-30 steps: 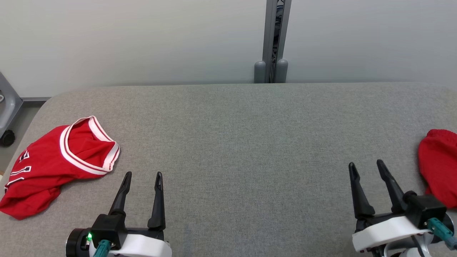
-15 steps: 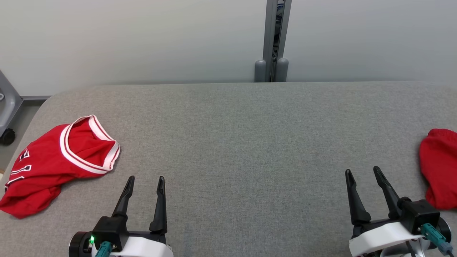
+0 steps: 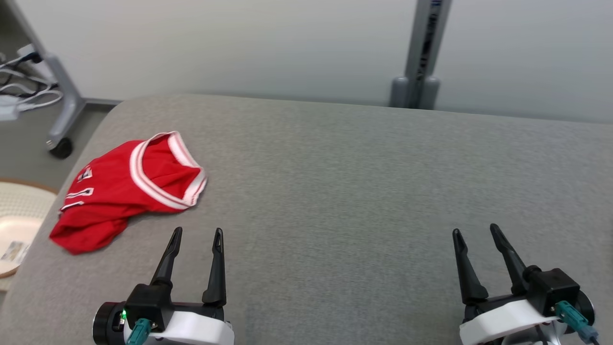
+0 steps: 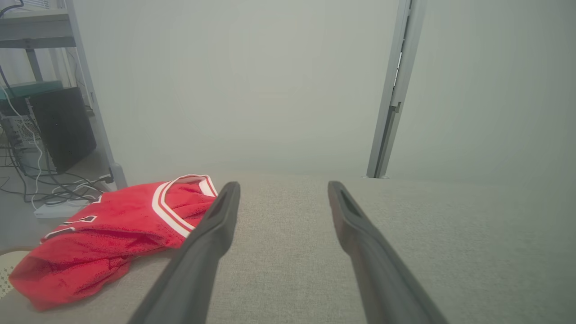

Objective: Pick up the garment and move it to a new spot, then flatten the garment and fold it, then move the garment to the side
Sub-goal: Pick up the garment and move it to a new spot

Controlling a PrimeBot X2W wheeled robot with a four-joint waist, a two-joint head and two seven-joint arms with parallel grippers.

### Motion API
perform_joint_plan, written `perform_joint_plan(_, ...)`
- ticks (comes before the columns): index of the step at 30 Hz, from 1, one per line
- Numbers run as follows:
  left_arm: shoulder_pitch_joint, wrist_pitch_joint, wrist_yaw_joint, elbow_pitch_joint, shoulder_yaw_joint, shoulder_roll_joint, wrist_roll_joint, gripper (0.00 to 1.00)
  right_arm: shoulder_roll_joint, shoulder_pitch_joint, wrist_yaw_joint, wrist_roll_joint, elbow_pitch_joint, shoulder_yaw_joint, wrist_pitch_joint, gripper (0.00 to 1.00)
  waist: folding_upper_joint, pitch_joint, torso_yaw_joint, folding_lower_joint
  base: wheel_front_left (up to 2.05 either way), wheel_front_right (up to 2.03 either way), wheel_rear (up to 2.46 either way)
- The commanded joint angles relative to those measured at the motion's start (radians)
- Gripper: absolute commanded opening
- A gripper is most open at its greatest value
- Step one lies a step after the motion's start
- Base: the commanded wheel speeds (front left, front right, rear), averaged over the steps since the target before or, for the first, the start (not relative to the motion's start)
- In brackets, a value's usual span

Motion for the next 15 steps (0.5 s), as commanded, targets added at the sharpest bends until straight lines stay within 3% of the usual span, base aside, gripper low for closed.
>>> perform_joint_plan(1,-0.010,-0.003,0.002,-0.003,0.002,0.004,0.003,1.00,-0.003,0.003,0.000,0.000,0.001,0.006,-0.001,1.00,0.0000,0.005,0.059,0.0000,0.00,0.00,0.00)
perform_joint_plan(6,0.003,-0.004,-0.002,-0.009,0.008,0.004,0.011,1.00,-0.001,-0.009,0.000,0.007,0.009,0.042,-0.001,1.00,0.0000,-0.003,0.170,0.0000,0.00,0.00,0.00)
perform_joint_plan(15,0.021,-0.003,0.000,-0.015,0.006,0.004,0.012,1.00,0.000,-0.014,0.000,0.005,0.010,0.075,-0.001,1.00,0.0000,-0.011,0.295,0.0000,0.00,0.00,0.00)
